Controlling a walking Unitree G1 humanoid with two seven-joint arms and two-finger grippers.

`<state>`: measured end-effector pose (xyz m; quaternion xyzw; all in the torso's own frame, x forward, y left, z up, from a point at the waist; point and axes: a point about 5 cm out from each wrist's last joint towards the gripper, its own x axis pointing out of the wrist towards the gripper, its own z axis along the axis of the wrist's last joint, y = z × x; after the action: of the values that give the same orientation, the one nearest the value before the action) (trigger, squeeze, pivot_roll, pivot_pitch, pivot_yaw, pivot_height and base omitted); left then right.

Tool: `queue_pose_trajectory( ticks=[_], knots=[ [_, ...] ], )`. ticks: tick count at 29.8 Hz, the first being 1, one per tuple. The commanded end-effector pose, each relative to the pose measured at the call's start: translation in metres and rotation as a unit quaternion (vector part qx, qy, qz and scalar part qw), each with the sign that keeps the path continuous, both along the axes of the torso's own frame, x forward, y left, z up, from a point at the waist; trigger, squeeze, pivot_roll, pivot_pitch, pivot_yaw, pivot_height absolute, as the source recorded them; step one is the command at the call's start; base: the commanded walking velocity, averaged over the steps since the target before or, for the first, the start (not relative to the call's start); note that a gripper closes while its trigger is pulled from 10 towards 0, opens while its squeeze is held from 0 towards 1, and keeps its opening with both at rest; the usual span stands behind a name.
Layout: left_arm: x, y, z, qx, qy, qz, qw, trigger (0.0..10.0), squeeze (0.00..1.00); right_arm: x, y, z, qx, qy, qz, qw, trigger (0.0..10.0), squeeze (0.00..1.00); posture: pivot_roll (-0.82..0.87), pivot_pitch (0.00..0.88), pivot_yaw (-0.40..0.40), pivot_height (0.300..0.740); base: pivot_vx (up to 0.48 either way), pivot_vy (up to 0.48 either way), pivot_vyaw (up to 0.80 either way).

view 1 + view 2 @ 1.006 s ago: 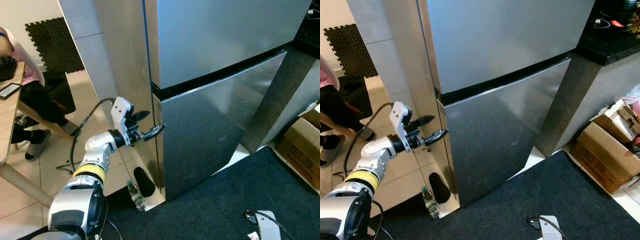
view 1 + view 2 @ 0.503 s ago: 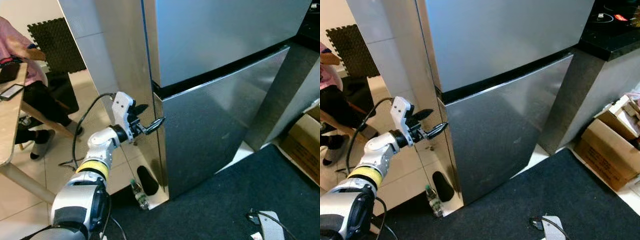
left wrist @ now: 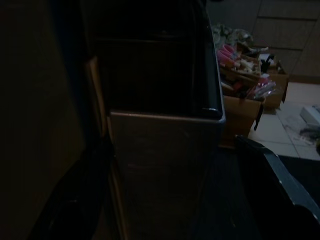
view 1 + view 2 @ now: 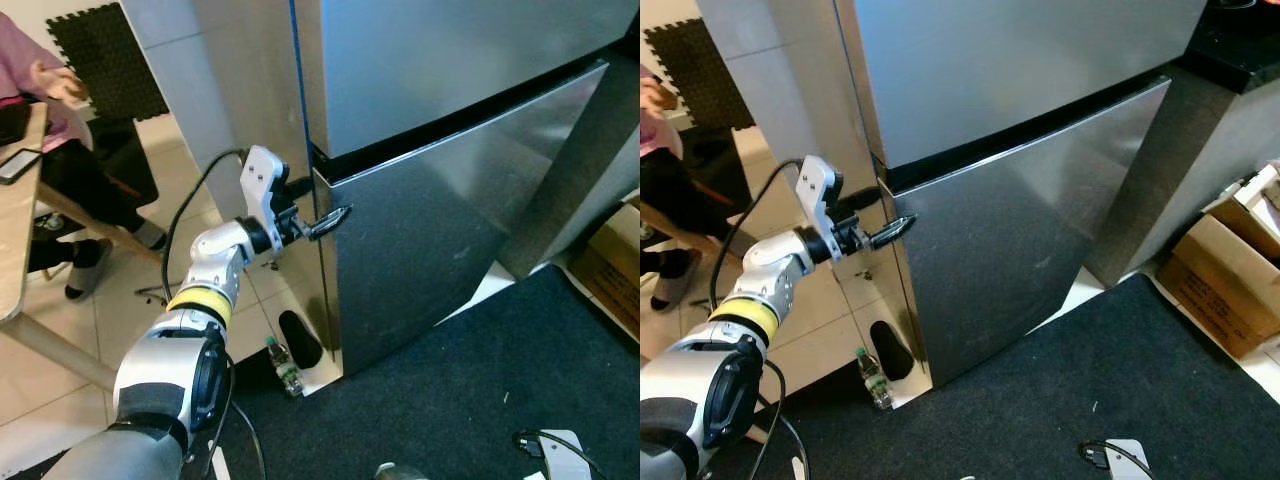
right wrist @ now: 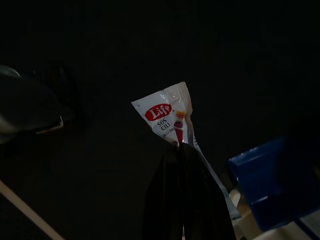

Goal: Restocking fridge

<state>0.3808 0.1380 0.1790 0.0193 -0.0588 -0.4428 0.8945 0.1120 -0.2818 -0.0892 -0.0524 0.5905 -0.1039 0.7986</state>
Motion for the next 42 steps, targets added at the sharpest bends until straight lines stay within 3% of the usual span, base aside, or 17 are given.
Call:
queue_pose_trajectory(
  ticks=[1, 5, 10, 13, 15, 17, 18, 19, 21, 29, 31, 34, 38, 39, 41, 42],
  knots=[
    [0.003, -0.003, 0.003, -0.002, 0.002, 0.017, 1.000, 10.0, 0.00, 0.000, -0.004, 0.001, -0.003, -0.004, -0.003, 1.000, 10.0, 0.00, -0.18, 0.166, 0.035, 0.740, 0.000, 0.000, 0.00],
    [0.005, -0.009, 0.006, -0.010, -0.002, 0.021, 1.000, 10.0, 0.00, 0.004, -0.006, 0.003, -0.005, -0.009, 0.000, 1.000, 10.0, 0.00, -0.17, 0.167, 0.034, 0.740, 0.000, 0.000, 0.00],
    [-0.004, -0.031, -0.002, -0.026, 0.013, -0.071, 0.997, 10.0, 0.00, 0.013, -0.005, 0.006, -0.006, -0.020, 0.003, 1.000, 10.0, 0.00, -0.17, 0.161, 0.033, 0.740, 0.000, 0.000, 0.00],
    [-0.019, -0.054, -0.017, -0.036, 0.043, -0.169, 0.984, 10.0, 0.00, 0.016, -0.003, 0.006, -0.003, -0.026, 0.003, 1.000, 10.0, 0.00, -0.17, 0.153, 0.038, 0.740, 0.000, 0.000, 0.00],
    [-0.025, -0.060, -0.023, -0.030, 0.045, -0.200, 0.978, 10.0, 0.00, 0.017, -0.002, 0.006, -0.003, -0.027, 0.001, 1.000, 10.0, 0.00, -0.17, 0.153, 0.038, 0.740, 0.000, 0.000, 0.00],
    [-0.036, -0.074, -0.033, -0.033, 0.060, -0.256, 0.964, 10.0, 0.00, 0.019, 0.000, 0.006, -0.001, -0.031, 0.002, 1.000, 10.0, 0.00, -0.17, 0.146, 0.039, 0.740, 0.000, 0.000, 0.00],
    [-0.036, -0.074, -0.033, -0.033, 0.060, -0.256, 0.964, 10.0, 0.00, 0.019, 0.000, 0.006, -0.001, -0.031, 0.002, 1.000, 10.0, 0.00, -0.17, 0.146, 0.039, 0.740, 0.000, 0.000, 0.00],
    [-0.046, -0.084, -0.039, -0.030, 0.068, -0.301, 0.951, 10.0, 0.00, 0.022, 0.002, 0.006, 0.002, -0.034, 0.001, 0.999, 10.0, 0.00, -0.18, 0.136, 0.040, 0.740, 0.000, 0.000, 0.00],
    [-0.049, -0.087, -0.039, -0.031, 0.067, -0.321, 0.944, 10.0, 0.00, 0.023, 0.003, 0.006, 0.003, -0.036, -0.001, 0.999, 10.0, 0.00, -0.17, 0.131, 0.042, 0.740, 0.000, 0.000, 0.00],
    [-0.056, -0.088, -0.037, -0.053, 0.072, -0.355, 0.930, 10.0, 0.00, 0.023, 0.002, 0.007, 0.002, -0.039, -0.008, 0.999, 10.0, 0.00, -0.17, 0.121, 0.049, 0.740, 0.000, 0.000, 0.00],
    [-0.072, -0.099, -0.043, -0.072, 0.081, -0.393, 0.913, 10.0, 0.00, 0.020, 0.003, 0.005, 0.005, -0.034, -0.007, 0.999, 10.0, 0.00, -0.16, 0.111, 0.045, 0.740, 0.000, 0.000, 0.00],
    [-0.085, -0.107, -0.053, -0.072, 0.087, -0.409, 0.905, 10.0, 0.00, 0.015, 0.004, 0.003, 0.008, -0.023, -0.003, 1.000, 10.0, 0.00, -0.16, 0.106, 0.041, 0.740, 0.000, 0.000, 0.00],
    [-0.090, -0.105, -0.065, -0.077, 0.105, -0.391, 0.911, 10.0, 0.00, 0.008, 0.004, 0.001, 0.009, -0.014, -0.002, 1.000, 10.0, 0.00, -0.16, 0.106, 0.041, 0.740, 0.000, 0.000, 0.00],
    [-0.089, -0.100, -0.073, -0.076, 0.118, -0.369, 0.919, 10.0, 0.00, 0.005, 0.004, 0.000, 0.010, -0.011, -0.007, 1.000, 10.0, 0.00, -0.15, 0.103, 0.042, 0.740, 0.000, 0.000, 0.00],
    [-0.089, -0.100, -0.073, -0.076, 0.118, -0.369, 0.919, 10.0, 0.00, 0.005, 0.004, 0.000, 0.010, -0.011, -0.007, 1.000, 10.0, 0.00, -0.15, 0.103, 0.042, 0.740, 0.000, 0.000, 0.00],
    [-0.089, -0.090, -0.086, -0.076, 0.140, -0.332, 0.930, 10.0, 0.00, 0.002, 0.004, -0.001, 0.011, -0.007, -0.011, 1.000, 10.0, 0.00, -0.14, 0.100, 0.041, 0.740, 0.000, 0.000, 0.00]
  ],
)
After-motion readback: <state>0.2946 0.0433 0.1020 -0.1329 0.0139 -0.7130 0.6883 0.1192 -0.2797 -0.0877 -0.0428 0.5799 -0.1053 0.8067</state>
